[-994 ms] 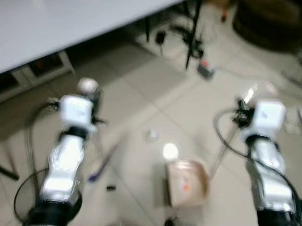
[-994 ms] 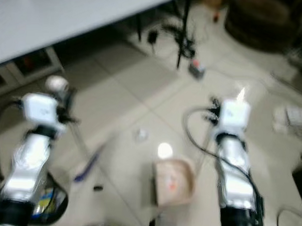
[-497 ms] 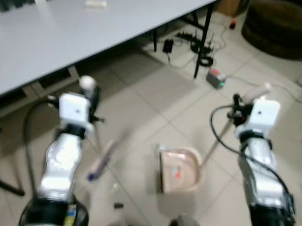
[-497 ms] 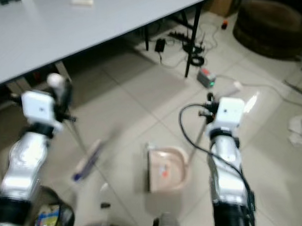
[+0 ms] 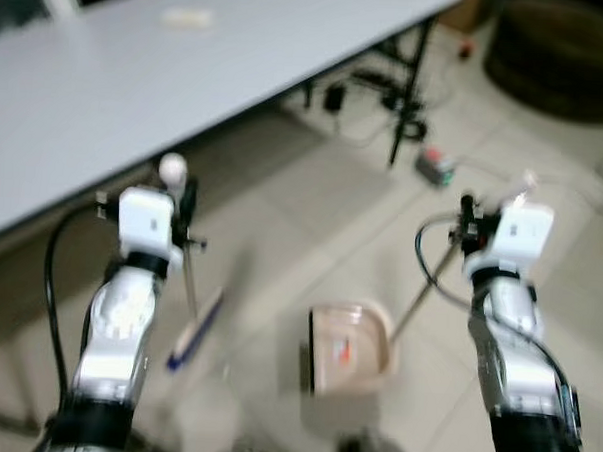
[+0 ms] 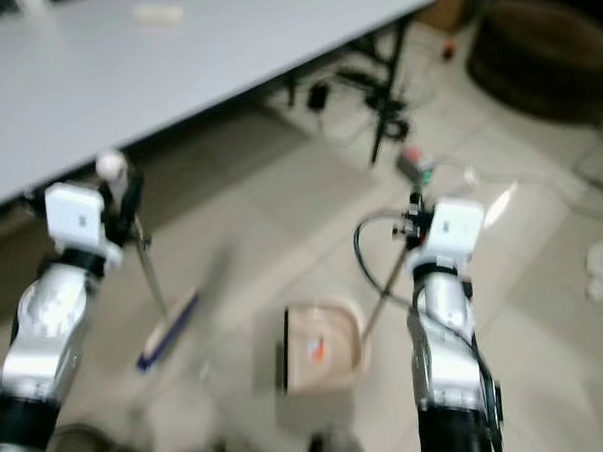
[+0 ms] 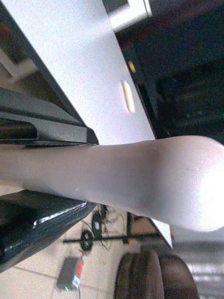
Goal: Sweep floor
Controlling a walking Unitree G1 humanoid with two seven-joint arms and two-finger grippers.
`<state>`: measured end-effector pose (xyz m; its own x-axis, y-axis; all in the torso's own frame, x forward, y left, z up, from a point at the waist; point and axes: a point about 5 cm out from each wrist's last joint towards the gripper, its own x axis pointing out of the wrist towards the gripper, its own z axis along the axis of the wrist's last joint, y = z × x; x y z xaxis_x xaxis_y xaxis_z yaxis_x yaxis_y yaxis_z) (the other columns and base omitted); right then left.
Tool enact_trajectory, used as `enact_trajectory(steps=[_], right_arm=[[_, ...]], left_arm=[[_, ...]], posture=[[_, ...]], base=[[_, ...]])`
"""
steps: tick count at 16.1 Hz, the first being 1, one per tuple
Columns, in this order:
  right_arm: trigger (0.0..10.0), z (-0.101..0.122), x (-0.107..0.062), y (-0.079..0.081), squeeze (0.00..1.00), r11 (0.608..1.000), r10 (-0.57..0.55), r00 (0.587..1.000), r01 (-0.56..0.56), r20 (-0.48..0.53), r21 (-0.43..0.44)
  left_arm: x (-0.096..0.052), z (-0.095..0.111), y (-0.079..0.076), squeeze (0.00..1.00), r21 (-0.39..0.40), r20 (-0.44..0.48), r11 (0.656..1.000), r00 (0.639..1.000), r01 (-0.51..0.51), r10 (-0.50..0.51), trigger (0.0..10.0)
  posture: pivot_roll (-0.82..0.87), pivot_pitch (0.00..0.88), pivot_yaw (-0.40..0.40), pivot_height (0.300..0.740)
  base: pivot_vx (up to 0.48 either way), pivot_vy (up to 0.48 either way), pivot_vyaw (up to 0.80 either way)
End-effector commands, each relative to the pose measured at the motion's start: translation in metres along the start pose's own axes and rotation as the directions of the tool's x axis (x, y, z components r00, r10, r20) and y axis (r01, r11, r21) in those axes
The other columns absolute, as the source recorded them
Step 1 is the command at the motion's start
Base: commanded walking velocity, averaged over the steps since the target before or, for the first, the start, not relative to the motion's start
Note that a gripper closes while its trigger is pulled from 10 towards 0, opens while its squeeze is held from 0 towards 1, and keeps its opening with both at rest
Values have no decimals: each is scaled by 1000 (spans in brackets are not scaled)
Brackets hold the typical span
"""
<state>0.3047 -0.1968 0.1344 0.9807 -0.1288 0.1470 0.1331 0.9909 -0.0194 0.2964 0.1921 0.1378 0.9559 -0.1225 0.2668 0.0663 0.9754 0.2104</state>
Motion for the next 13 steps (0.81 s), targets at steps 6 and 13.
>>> enact_trajectory(steps=[6, 13], right_arm=[[10000, 8, 2, -11, 0, 999, -24, 999, 26, 45, -46], [10000, 6, 2, -14, 0, 998, -29, 999, 32, 41, -57]], left_arm=[[3, 6, -8, 0, -11, 35, 1000, 999, 19, -19, 10000], [1, 1, -11, 0, -19, 12, 999, 1000, 29, -28, 10000]], posture=[[-26, 115, 27, 740], [-26, 126, 25, 740]], base=[[480, 0, -338], [206, 0, 0]])
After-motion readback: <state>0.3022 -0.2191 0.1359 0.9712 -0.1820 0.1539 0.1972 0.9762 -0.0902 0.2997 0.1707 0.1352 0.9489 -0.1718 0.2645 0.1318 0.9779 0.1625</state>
